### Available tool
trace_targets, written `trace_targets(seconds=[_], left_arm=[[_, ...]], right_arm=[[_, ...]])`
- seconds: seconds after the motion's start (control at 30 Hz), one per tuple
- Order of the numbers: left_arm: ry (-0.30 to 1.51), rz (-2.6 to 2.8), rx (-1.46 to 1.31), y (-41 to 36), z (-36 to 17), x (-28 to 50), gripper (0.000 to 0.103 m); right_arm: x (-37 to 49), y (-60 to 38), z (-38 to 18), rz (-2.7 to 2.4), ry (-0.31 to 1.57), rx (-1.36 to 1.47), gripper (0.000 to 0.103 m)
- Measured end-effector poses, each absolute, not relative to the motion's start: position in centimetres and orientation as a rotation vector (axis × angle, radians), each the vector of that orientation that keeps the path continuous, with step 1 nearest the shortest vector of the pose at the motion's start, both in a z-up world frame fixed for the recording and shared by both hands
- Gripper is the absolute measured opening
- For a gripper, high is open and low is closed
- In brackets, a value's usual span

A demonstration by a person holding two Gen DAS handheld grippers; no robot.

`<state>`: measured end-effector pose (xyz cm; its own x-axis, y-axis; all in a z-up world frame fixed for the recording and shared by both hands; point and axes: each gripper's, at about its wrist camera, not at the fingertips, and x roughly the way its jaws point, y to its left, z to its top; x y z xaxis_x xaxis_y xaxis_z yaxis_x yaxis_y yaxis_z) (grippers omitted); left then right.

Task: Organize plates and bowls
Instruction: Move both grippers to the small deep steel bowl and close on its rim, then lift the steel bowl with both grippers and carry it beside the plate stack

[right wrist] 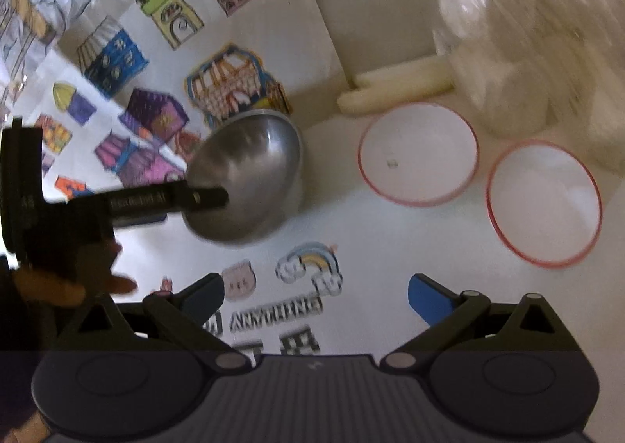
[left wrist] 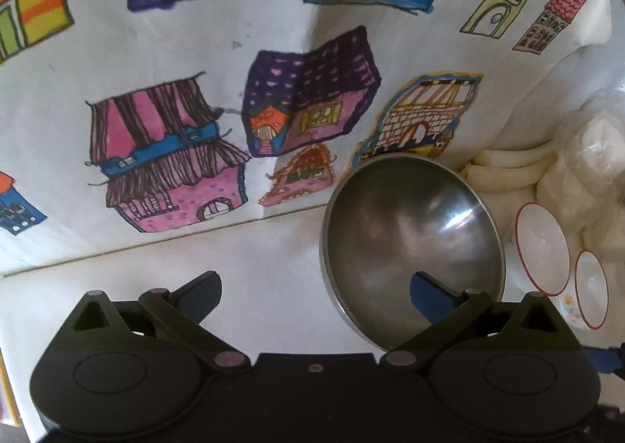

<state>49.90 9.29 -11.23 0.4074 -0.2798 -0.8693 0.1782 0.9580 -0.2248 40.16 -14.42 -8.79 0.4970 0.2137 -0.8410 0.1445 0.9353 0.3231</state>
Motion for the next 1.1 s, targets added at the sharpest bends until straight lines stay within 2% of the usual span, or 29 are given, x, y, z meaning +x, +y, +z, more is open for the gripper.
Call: trace_targets(seconds=[0.17, 0.33, 0.4, 0.6, 0.7, 0.8, 0.83, 0.87, 0.93, 1.03, 1.1], left_arm=[[1.118, -0.248, -0.130, 8.7, -11.7, 50.0, 0.102], [1.116, -0.218, -0.165, 8.7, -11.9, 49.8, 0.102], [1.114, -0.213, -0.181, 9.0, -12.0, 49.6, 0.102], [1.119, -0.210, -0.210, 9.3, -12.1, 49.0, 0.088], [1.122, -0.212, -0.217, 9.3, -12.0, 48.9, 0.078], [1.126, -0.218, -0.231, 9.1, -11.8, 49.2, 0.062], [1.127, -0.223, -0.237, 9.1, -11.8, 49.2, 0.053], [1.128, -0.227, -0.240, 9.1, -11.8, 49.3, 0.044], [1.129, -0.232, -0.245, 9.1, -11.8, 49.3, 0.035], [1.117, -0.246, -0.250, 9.0, -11.8, 49.0, 0.018], [1.112, -0.248, -0.240, 8.7, -11.8, 48.7, 0.017]], right_arm=[[42.4, -13.9, -8.4, 0.038, 1.038, 0.373, 0.085], [44.1, -13.4, -8.6, 0.038, 1.032, 0.372, 0.076], [44.7, -13.0, -8.8, 0.039, 1.033, 0.363, 0.065], [45.9, -12.4, -9.3, 0.050, 1.047, 0.347, 0.051], [46.4, -12.3, -9.5, 0.058, 1.053, 0.350, 0.039], [46.9, -12.2, -9.8, 0.059, 1.063, 0.353, 0.029], [47.0, -12.3, -9.8, 0.060, 1.066, 0.357, 0.027], [47.0, -12.3, -9.9, 0.060, 1.067, 0.361, 0.027], [47.1, -12.5, -10.0, 0.059, 1.070, 0.368, 0.025], [46.9, -12.7, -10.0, 0.061, 1.068, 0.383, 0.023], [46.7, -12.7, -10.0, 0.069, 1.070, 0.367, 0.023]])
